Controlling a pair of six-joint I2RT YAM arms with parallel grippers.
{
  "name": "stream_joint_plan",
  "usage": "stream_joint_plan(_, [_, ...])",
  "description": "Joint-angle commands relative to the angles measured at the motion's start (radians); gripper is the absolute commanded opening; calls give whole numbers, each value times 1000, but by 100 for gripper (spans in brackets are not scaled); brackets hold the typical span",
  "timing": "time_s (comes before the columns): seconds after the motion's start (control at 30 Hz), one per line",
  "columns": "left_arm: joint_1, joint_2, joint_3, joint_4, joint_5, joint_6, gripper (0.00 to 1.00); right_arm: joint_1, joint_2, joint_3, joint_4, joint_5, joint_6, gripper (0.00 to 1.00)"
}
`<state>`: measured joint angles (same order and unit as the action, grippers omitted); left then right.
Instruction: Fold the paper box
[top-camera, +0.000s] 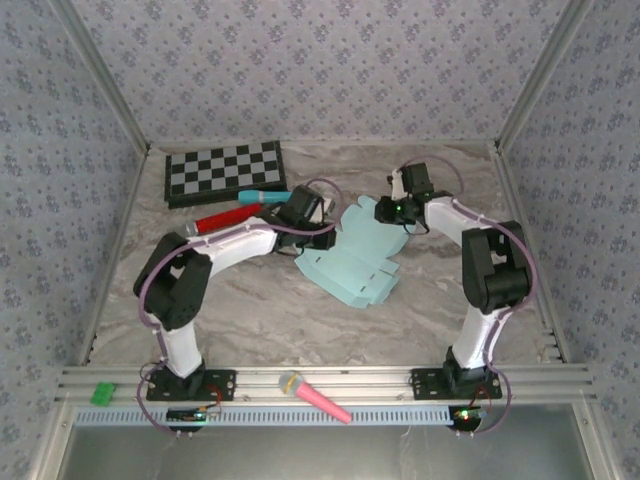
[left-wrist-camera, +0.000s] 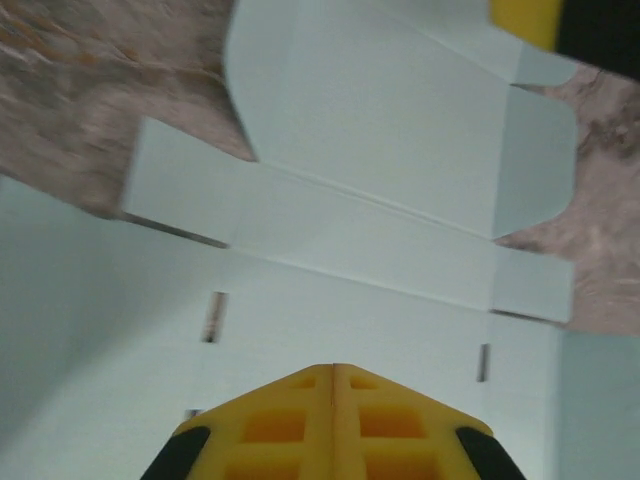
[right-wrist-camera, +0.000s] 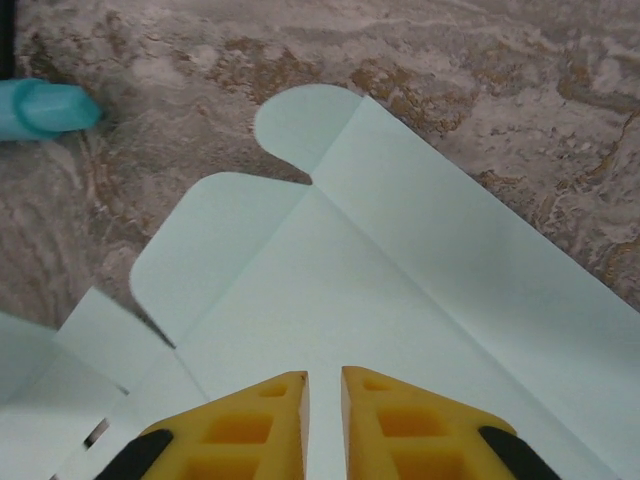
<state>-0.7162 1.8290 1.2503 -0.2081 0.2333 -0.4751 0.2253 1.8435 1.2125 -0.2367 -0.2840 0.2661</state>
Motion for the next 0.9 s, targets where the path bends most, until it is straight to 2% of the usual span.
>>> stream_joint_plan(0.0, [-19, 53, 35, -32, 101, -23, 0, 9, 53, 43, -61, 22, 22, 15])
stream_joint_plan(0.27, [-28, 125, 0, -10, 103, -68, 0, 20, 120, 51, -134, 61, 1, 14])
stream_joint_plan(0.4, [-19, 147, -34, -22, 2, -88, 0, 23, 115, 25, -167, 111, 5, 14])
stream_joint_plan(0.63, [48, 172, -58, -23, -27, -74, 0, 50, 48, -85, -189, 157, 30, 16])
stream_joint_plan(0.87, [90, 242, 72, -82, -34, 6, 1, 146, -69, -217, -205, 255, 81, 17])
